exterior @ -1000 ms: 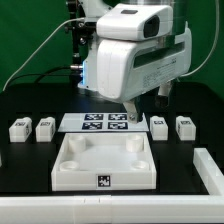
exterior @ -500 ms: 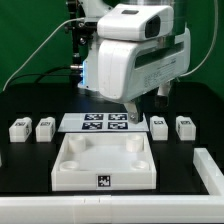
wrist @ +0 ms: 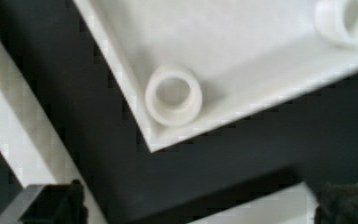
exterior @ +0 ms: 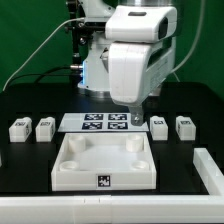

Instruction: Assemble one leg

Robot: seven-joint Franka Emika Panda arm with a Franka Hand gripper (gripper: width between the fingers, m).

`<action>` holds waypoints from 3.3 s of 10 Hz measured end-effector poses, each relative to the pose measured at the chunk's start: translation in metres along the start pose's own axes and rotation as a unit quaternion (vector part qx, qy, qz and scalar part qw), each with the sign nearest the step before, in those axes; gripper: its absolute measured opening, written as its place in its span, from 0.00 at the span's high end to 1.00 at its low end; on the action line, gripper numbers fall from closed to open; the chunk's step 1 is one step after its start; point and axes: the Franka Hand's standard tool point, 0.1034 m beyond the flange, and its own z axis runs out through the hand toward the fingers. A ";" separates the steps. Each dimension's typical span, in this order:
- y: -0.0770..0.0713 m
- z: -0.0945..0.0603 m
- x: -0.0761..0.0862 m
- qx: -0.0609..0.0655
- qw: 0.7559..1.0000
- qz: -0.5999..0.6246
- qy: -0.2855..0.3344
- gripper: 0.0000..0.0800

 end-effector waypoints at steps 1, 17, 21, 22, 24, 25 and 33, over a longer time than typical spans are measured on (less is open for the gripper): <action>-0.012 0.005 -0.015 0.009 0.999 -0.052 -0.003 0.19; -0.090 0.092 -0.066 0.056 0.992 -0.116 0.006 0.19; -0.091 0.094 -0.069 0.058 0.992 -0.113 0.006 0.34; -0.091 0.094 -0.069 0.058 0.992 -0.113 0.006 0.52; -0.092 0.094 -0.069 0.059 0.992 -0.112 0.006 0.86; -0.091 0.094 -0.069 0.058 0.992 -0.112 0.006 0.86; -0.089 0.093 -0.067 0.056 0.992 -0.109 0.006 0.92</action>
Offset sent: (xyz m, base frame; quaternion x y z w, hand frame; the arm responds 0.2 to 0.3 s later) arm 0.0000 0.0000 0.0000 0.0000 0.0000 -0.0899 0.9960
